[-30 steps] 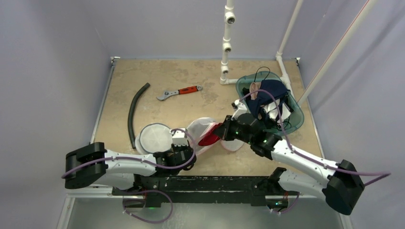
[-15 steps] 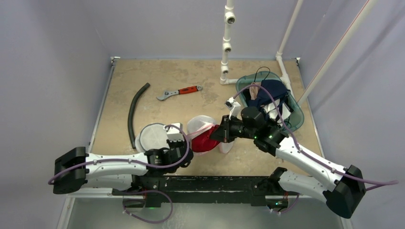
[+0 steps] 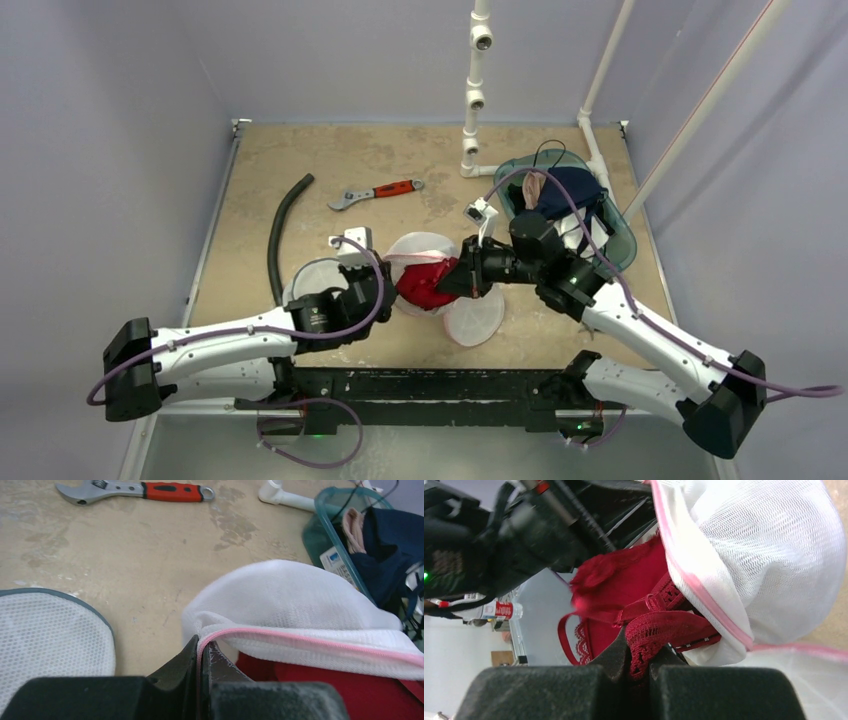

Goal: Unzip the laundry bag and remove the bra
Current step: Pick up the bra from the laundry bag.

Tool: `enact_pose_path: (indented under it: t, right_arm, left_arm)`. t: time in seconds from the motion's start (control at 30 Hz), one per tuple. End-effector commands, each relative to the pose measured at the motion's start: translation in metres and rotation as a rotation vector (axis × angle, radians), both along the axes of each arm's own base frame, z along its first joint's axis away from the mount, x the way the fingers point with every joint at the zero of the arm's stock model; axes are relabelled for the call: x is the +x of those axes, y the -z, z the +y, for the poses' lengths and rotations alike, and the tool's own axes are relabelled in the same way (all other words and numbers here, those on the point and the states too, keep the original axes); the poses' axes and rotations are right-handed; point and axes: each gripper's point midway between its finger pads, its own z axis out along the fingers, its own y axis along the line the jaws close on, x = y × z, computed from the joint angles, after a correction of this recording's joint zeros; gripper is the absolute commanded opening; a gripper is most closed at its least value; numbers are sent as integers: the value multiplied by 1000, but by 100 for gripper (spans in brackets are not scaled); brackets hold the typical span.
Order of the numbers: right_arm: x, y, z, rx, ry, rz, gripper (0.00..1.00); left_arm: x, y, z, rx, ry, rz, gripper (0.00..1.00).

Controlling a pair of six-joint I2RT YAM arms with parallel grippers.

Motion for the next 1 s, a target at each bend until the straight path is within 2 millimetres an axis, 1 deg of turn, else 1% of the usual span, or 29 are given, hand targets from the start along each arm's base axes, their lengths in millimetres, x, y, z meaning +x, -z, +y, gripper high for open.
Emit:
enact_pose_path:
  t: [0.0,0.13,0.47,0.6,0.7,0.83,0.9,0.97]
  right_arm:
    - [-10,-56,1,106,-74,-121,0]
    - [-15,-78,-2,137,-87,-157,0]
    - [-24,-136,-10,242,-84,-260,0]
    - [-24,-155,-14,303,-49,-304,0]
    - [-24,-170,-19,346,-12,-340,0]
    - [-7,-181,-31,326,111,-386,0]
    - [6,-183,-42,293,211,-415,0]
    - [21,-184,-58,253,330,-445,0]
  left_arm:
    - [18,-3,13,-8,-35,10,0]
    - [25,9,20,-5,-51,25,0]
    - [29,28,9,14,-40,60,0]
    - [28,23,3,-33,-16,55,0]
    - [26,20,3,-58,-5,42,0]
    - [24,22,4,-65,-2,48,0]
    - [22,26,4,-65,2,61,0]
    - [20,32,6,-65,2,76,0]
